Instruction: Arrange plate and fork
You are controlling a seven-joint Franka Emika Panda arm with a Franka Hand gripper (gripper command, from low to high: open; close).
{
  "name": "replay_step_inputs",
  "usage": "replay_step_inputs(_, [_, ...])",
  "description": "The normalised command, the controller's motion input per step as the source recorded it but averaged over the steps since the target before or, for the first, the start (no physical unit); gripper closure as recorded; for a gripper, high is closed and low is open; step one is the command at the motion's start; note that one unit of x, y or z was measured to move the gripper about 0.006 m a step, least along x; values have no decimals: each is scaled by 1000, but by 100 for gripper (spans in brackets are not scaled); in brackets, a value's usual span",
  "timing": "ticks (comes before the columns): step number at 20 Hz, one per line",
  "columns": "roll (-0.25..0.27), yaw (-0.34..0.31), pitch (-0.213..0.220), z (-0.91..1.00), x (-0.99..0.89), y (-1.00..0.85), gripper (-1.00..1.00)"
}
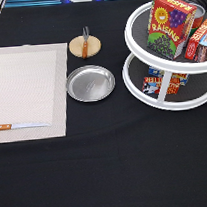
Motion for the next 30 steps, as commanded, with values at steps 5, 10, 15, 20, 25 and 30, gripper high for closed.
replay_step_inputs(5, [75,0,74,0,762,-330,-100])
replay_step_inputs(10, [64,0,81,0,802,-295,-100])
replay_step_inputs(15, [35,0,77,0,847,-214,-100])
replay_step_inputs(20, [4,0,24,-18,758,-138,-100])
replay_step_inputs(25, [14,13,-11,-171,587,-132,-100])
replay_step_inputs(30, [63,13,-16,-364,459,-171,-100])
